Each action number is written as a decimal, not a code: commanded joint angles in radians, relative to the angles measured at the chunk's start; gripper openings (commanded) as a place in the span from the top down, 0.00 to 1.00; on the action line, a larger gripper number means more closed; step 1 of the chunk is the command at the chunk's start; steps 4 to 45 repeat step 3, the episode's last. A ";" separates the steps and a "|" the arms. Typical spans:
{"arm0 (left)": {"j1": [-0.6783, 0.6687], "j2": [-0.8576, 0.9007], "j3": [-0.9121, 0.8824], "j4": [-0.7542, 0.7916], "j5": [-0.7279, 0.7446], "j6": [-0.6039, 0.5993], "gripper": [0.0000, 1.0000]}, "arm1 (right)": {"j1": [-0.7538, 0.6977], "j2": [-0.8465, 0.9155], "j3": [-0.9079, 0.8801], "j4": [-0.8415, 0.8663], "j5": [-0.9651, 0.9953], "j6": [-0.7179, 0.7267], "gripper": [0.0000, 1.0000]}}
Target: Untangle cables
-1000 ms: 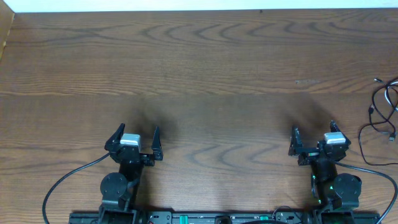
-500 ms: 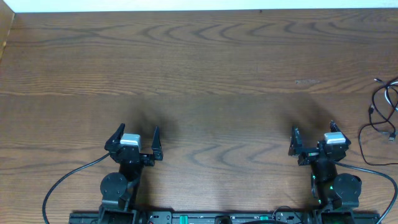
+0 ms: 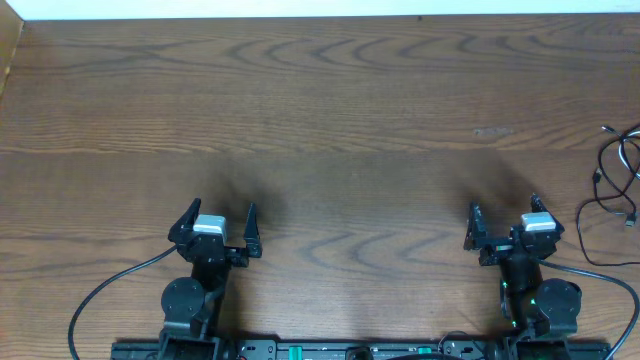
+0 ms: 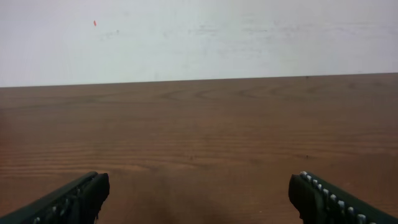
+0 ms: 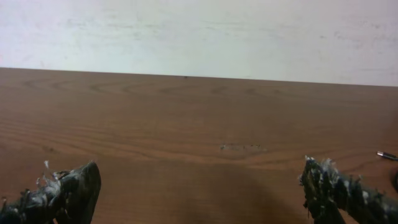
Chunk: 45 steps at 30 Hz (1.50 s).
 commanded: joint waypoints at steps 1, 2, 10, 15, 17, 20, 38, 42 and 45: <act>-0.003 -0.006 -0.010 -0.045 0.005 0.017 0.04 | -0.006 -0.006 -0.001 -0.003 -0.010 -0.015 0.01; -0.003 -0.006 -0.010 -0.045 0.005 0.017 0.04 | -0.006 -0.006 -0.001 -0.003 -0.010 -0.015 0.01; -0.003 -0.006 -0.010 -0.045 0.005 0.017 0.04 | -0.006 -0.006 -0.001 -0.003 -0.010 -0.015 0.01; -0.003 -0.006 -0.010 -0.045 0.005 0.017 0.04 | -0.006 -0.006 -0.001 -0.003 -0.010 -0.015 0.01; -0.003 -0.006 -0.010 -0.045 0.005 0.017 0.04 | -0.006 -0.006 -0.001 -0.003 -0.010 -0.015 0.01; -0.003 -0.006 -0.010 -0.045 0.005 0.017 0.04 | -0.006 -0.006 -0.001 -0.003 -0.010 -0.015 0.01; -0.003 -0.006 -0.010 -0.045 0.005 0.017 0.04 | -0.006 -0.006 -0.001 -0.003 -0.010 -0.015 0.01; -0.003 -0.006 -0.010 -0.045 0.005 0.017 0.04 | -0.006 -0.006 -0.001 -0.003 -0.010 -0.015 0.01; -0.003 -0.006 -0.010 -0.045 0.005 0.017 0.04 | -0.006 -0.006 -0.001 -0.003 -0.010 -0.015 0.01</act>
